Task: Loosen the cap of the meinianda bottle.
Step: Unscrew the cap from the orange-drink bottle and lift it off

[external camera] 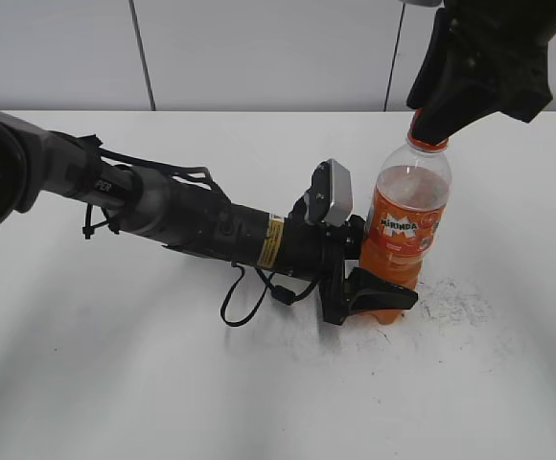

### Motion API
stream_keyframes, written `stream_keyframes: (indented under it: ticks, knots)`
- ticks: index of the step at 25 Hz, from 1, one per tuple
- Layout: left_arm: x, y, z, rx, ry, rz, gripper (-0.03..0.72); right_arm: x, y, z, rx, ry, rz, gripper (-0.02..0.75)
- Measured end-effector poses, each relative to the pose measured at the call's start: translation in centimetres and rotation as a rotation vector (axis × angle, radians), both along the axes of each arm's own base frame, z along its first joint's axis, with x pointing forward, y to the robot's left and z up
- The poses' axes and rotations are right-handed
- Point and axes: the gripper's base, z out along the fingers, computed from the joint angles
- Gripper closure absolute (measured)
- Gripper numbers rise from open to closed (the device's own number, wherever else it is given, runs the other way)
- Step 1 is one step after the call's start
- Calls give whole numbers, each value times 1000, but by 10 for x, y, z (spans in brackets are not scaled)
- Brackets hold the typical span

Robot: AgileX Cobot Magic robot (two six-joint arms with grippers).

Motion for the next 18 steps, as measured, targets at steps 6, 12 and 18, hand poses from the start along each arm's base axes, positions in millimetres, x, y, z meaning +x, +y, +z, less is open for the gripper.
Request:
stream_keyframes:
  ticks: [6, 12, 18]
  knots:
    - [0, 0, 0, 1, 1, 0, 178, 0, 0, 0, 15, 25, -59, 451]
    - [0, 0, 0, 2, 0, -2, 179, -1, 0, 3, 43, 59, -162, 316]
    - [0, 0, 0, 1, 0, -3, 179, 0, 4, 5, 158, 186, -457, 270]
